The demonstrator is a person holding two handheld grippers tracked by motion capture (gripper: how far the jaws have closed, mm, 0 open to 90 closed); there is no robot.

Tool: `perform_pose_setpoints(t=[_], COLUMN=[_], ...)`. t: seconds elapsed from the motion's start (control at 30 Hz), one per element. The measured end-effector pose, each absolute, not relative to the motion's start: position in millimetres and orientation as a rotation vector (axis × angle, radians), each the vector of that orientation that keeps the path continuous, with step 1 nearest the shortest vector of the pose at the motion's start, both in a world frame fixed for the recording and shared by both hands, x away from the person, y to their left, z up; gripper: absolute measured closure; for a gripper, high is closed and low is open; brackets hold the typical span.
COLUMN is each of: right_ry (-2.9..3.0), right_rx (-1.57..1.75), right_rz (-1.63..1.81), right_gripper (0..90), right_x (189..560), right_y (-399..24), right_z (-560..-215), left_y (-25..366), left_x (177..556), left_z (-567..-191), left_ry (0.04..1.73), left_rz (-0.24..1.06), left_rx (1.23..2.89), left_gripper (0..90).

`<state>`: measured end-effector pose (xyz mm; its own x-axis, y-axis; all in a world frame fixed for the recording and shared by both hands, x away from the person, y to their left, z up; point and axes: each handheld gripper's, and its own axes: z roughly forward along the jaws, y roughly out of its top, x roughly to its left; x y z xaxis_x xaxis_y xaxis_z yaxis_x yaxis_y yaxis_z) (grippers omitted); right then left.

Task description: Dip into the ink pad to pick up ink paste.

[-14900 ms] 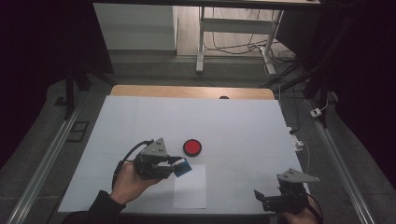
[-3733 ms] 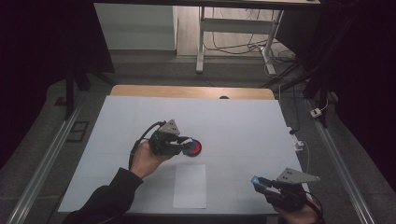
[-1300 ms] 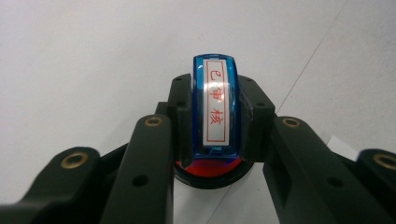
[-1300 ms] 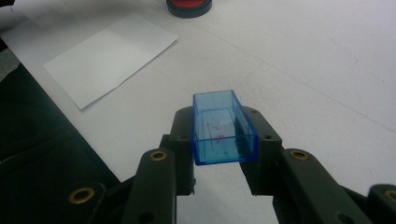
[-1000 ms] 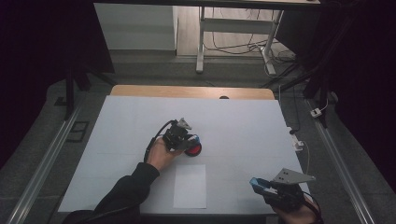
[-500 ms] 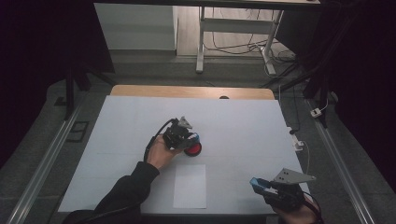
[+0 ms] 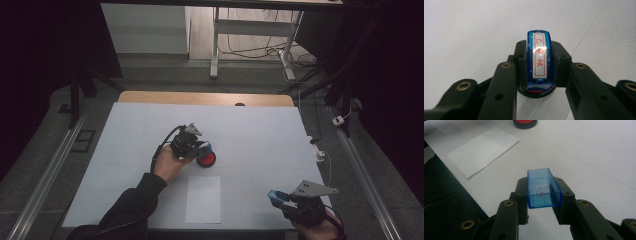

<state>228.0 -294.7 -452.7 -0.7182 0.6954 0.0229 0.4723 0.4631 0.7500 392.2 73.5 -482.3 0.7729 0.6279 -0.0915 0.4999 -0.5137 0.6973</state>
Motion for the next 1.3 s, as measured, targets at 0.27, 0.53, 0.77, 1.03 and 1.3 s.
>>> perform_pose_setpoints(t=[0.27,0.53,0.77,1.03,1.3], right_ry=[2.43,2.43,2.432,2.433,2.435], right_rx=[1.0,1.004,1.004,1.001,1.004], right_rz=[1.112,1.112,1.114,1.106,1.109], right_gripper=[68.2,68.2,68.2,68.2,68.2], right_x=[228.0,228.2,228.3,228.2,228.6], right_y=[-295.0,-295.3,-295.1,-294.6,-294.9], right_z=[-452.7,-452.7,-452.9,-453.0,-453.4], left_y=[69.3,68.5,68.9,69.7,65.3], left_x=[392.7,394.8,396.2,396.5,393.6], left_z=[-487.8,-493.3,-494.9,-496.4,-495.3], left_ry=[0.832,0.84,0.849,0.851,0.852], left_rz=[0.212,0.205,0.192,0.182,0.215], left_rx=[2.233,2.238,2.233,2.232,2.254], left_gripper=[70.2,70.2,70.3,70.5,70.6])
